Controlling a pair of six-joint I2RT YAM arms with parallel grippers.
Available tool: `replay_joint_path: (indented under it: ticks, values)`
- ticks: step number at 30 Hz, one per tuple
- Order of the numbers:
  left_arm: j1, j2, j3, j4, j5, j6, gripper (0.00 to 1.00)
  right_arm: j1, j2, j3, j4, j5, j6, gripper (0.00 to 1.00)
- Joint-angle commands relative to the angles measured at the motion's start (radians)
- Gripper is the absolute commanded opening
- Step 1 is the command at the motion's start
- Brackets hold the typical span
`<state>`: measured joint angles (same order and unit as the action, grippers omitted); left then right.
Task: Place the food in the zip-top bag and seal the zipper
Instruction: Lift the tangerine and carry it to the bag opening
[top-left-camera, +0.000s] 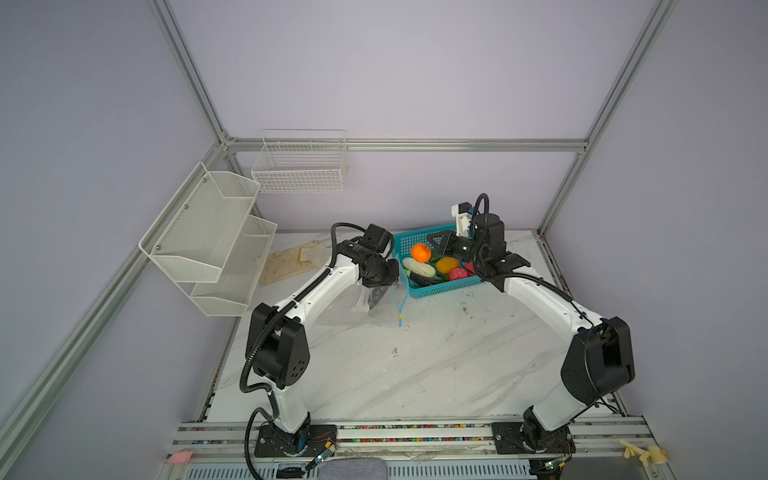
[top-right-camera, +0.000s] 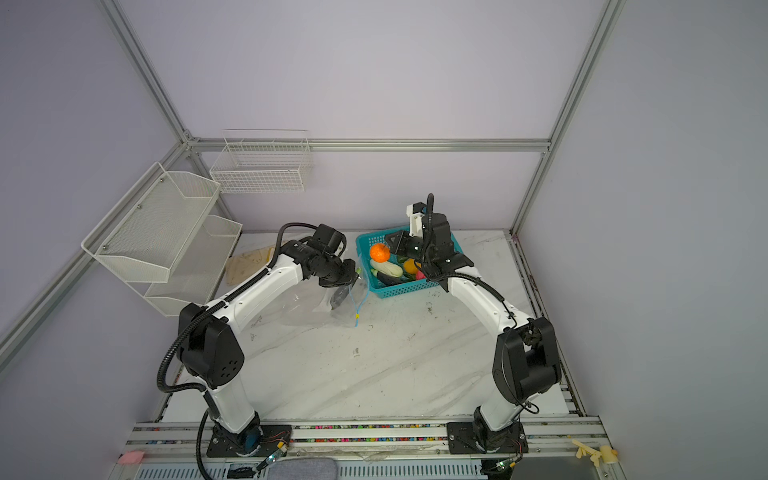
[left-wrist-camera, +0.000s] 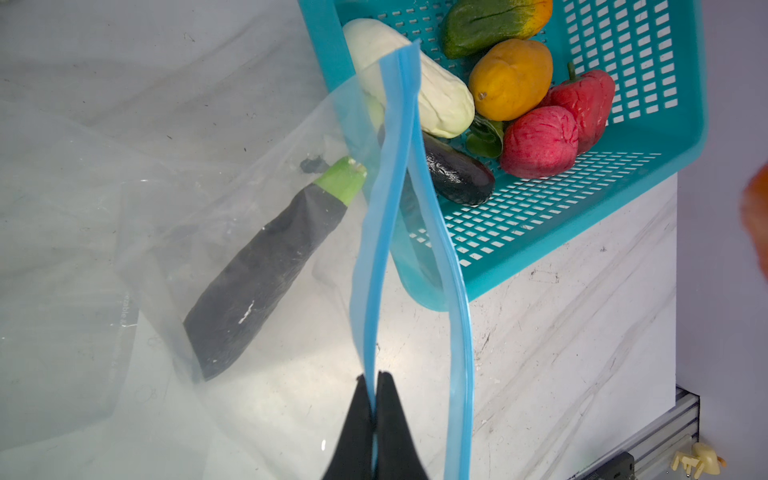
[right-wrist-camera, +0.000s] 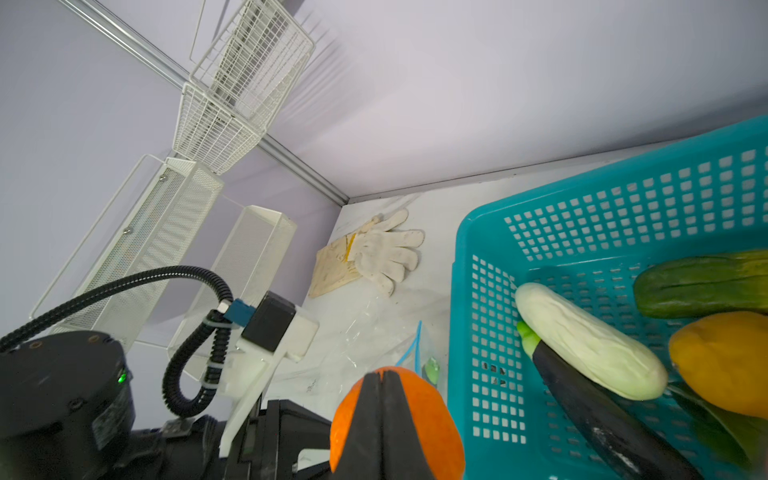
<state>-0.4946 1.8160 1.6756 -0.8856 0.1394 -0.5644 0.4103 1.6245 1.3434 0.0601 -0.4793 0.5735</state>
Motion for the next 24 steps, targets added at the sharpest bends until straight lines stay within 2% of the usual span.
replay_joint_path:
  ticks: [1, 12, 24]
  values:
    - [0.01, -0.014, 0.105, 0.016, 0.015, -0.012, 0.0, 0.024, -0.012, -0.039, 0.076, -0.051, 0.07, 0.0]
    - [0.014, -0.04, 0.087, 0.016, 0.005, -0.015, 0.0, 0.1, 0.031, -0.088, 0.202, -0.087, 0.149, 0.0]
    - [0.013, -0.069, 0.078, 0.016, 0.001, -0.017, 0.0, 0.109, 0.067, -0.159, 0.245, -0.086, 0.153, 0.0]
